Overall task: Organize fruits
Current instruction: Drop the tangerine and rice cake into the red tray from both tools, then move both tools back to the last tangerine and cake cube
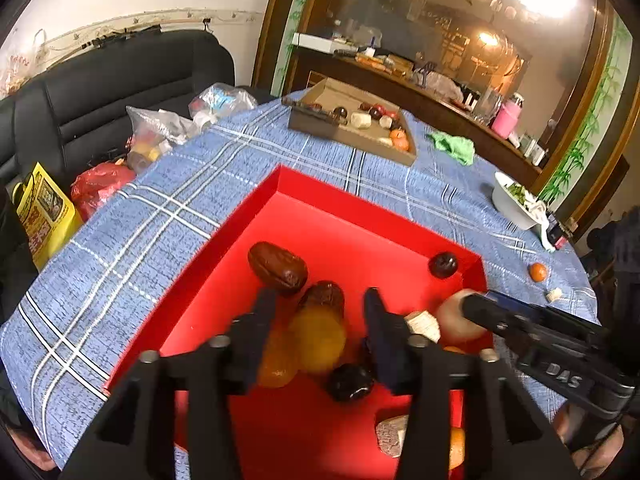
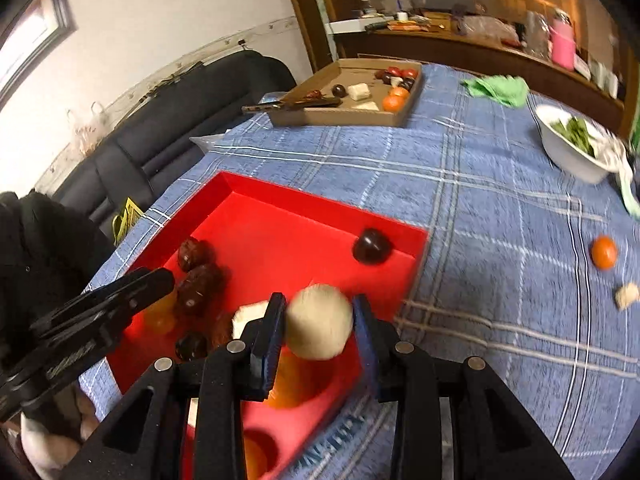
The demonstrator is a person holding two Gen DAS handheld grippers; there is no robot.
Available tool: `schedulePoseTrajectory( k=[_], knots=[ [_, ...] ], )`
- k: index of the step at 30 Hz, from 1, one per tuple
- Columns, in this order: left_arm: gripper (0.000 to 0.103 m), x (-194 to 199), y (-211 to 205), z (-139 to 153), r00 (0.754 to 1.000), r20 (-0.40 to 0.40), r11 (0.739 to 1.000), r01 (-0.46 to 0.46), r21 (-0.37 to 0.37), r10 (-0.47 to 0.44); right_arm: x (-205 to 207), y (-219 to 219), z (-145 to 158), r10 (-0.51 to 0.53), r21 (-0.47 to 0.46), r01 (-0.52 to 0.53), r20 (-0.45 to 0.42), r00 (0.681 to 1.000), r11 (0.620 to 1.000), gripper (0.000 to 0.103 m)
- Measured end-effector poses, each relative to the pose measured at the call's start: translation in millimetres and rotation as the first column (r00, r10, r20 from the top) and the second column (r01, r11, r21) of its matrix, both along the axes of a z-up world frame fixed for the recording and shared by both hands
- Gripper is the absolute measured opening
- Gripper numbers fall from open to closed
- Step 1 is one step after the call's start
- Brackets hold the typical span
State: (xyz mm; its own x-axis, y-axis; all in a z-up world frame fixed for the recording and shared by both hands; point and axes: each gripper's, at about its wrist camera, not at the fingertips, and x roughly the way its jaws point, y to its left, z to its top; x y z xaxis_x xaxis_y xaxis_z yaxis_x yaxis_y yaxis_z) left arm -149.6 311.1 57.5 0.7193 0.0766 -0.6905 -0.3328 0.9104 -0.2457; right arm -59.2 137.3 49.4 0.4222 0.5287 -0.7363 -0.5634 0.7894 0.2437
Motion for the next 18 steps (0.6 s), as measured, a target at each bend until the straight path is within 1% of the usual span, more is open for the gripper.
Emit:
schedulePoseTrajectory(
  k=[2,6,9,11,14,18],
  knots=[
    [0.058,-2.8,-1.1,4.5,1.000,0.016,1.000,0.004,0.004,-0.004,-0.3,8.2,3.7,0.014,-0.008,-0.014,0.014,1.000,1.000,0.038],
    [0.064,-6.4,-7.7,11.8,1.000,0.025,1.000,0.014,0.023,-0.015,-5.5,15.7,12.0,0.031,-0.021,-0.030,0.052,0.998,0.999,0.038],
    [0.075,-8.7,-17.9,18.0,0.999,0.029,0.998,0.011,0.069,-0.013,-10.1,12.5,17.9,0.027,-0.012,-0.026,0.057,0.998,1.000,0.040],
    [0.082,-9.5,-27.8,23.2,1.000,0.027,0.993,0.006,0.119,-0.009,-13.2,4.3,20.7,0.014,-0.009,-0.013,0.060,0.998,1.000,0.041],
    [0.083,-11.1,-44.7,30.3,0.999,0.030,0.984,0.024,0.176,-0.030,-16.3,-12.7,23.2,-0.014,-0.007,0.015,0.062,0.998,1.000,0.041],
    [0.083,-14.1,-62.9,37.0,0.998,0.033,0.977,0.053,0.208,-0.061,-17.8,-41.5,25.6,-0.058,-0.006,0.059,0.067,0.996,0.998,0.043]
  ],
)
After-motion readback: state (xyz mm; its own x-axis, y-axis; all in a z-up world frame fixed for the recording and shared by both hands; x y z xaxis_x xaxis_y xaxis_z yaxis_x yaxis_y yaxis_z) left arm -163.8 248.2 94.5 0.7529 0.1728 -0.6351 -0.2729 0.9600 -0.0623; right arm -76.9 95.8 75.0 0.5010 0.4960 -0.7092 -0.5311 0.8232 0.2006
